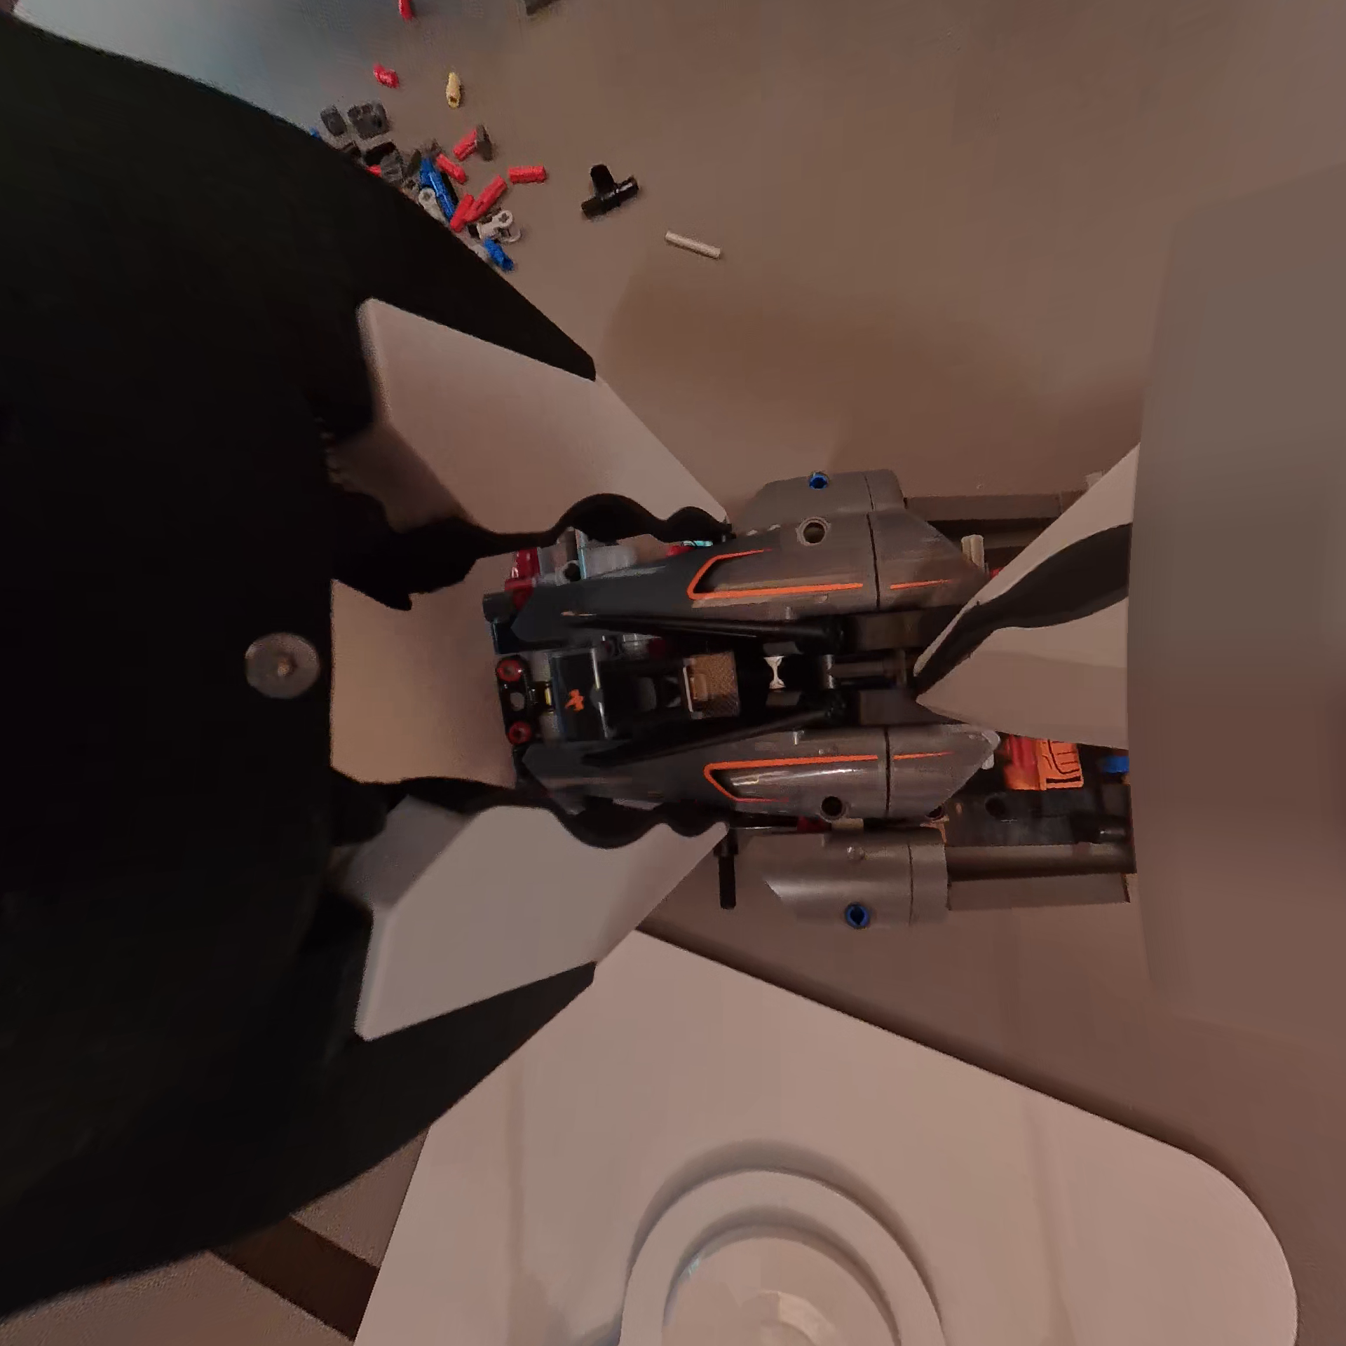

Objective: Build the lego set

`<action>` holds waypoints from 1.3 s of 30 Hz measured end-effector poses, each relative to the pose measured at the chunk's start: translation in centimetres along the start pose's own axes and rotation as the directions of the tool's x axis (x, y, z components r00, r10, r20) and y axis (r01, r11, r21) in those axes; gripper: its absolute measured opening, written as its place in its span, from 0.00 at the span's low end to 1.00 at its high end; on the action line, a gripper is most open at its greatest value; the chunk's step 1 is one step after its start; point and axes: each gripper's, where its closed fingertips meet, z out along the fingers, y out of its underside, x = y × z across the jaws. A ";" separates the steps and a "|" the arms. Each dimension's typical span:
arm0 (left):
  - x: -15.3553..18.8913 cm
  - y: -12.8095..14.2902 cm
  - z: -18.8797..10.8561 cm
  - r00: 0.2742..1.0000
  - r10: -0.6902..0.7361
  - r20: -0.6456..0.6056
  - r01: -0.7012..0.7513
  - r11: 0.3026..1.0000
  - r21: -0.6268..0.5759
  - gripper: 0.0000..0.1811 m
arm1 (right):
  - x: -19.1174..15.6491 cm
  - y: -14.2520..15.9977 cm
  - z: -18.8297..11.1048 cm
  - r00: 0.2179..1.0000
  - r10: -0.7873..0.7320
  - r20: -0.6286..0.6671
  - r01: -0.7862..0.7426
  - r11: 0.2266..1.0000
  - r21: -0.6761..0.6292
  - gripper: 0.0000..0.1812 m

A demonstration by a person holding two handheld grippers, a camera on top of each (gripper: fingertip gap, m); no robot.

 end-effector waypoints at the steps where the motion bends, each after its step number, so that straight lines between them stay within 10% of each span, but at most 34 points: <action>1: 0.0 0.0 0.0 1.000 -0.001 -0.001 0.001 1.000 0.003 0.00 | 0.0 -0.1 -0.2 1.000 0.007 0.007 -0.007 1.000 0.014 0.38; 39: -1.2 0.3 -0.8 0.999 -0.037 0.021 0.037 0.999 0.006 0.00 | 0.4 -1.2 -1.5 1.000 0.016 0.012 -0.018 0.981 0.192 0.38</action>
